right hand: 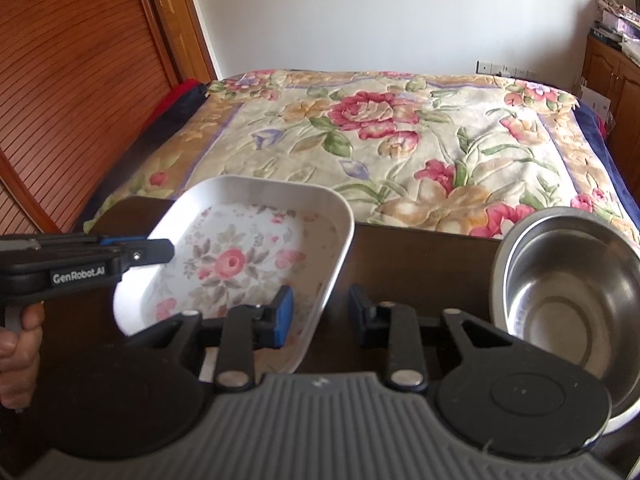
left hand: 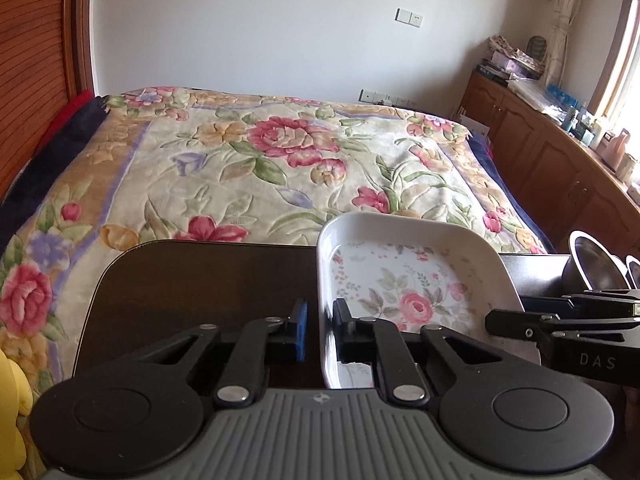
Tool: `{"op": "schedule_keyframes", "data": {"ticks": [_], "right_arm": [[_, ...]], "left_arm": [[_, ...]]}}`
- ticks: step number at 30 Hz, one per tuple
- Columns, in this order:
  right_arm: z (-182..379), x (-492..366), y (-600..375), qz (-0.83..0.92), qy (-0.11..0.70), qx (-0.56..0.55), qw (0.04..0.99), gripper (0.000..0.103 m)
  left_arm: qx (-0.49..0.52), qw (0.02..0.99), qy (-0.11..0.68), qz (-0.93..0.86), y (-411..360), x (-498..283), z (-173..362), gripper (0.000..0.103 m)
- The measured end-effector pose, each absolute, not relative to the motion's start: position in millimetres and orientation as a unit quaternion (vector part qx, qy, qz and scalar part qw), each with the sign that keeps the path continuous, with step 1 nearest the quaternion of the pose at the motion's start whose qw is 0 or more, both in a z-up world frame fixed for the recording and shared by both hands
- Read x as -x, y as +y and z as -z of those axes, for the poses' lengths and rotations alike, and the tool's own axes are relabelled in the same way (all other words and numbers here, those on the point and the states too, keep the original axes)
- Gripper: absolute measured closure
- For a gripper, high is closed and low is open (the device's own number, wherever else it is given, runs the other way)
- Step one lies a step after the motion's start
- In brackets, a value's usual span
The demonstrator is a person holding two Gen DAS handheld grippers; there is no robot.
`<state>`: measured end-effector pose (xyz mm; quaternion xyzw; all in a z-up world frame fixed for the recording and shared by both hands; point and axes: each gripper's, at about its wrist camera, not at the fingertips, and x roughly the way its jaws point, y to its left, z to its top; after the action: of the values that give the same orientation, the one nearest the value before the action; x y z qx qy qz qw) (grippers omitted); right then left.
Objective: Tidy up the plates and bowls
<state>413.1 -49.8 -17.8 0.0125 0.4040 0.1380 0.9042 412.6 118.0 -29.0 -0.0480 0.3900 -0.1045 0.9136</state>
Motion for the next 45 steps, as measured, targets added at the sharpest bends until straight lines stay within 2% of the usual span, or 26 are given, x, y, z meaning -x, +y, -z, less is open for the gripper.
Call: {"op": "schedule_keyframes", "data": {"ticks": [2,3,5,17,33,45], "right_arm": [[17,-414,-52,-0.139,0.403,-0.016,0.904,0.077],[18,-414,-54,-0.144,0.404,-0.024,0.903,0.083],[18,-414,-54,-0.148,0.406,-0.027,0.901,0.091],[8,-401,-52,-0.161,0.397,-0.032,0.903,0.092],[-22,-354,-74,-0.199,0.359,-0.045,0.911,0.093],[-30,-322,-71,-0.222,0.341,-0.044,0.912,0.093]], "left_arm": [[0.049,0.914,0.389,0.105,118,-413,29,0.065],[0.052,0.913,0.389,0.108,119,-413,30,0.069],[0.061,0.912,0.39,0.109,119,-412,31,0.069],[0.085,0.906,0.399,0.109,130,-385,21,0.07],[0.067,0.924,0.36,0.11,120,-320,-24,0.07],[0.053,0.933,0.341,0.104,130,-278,-32,0.07]]}}
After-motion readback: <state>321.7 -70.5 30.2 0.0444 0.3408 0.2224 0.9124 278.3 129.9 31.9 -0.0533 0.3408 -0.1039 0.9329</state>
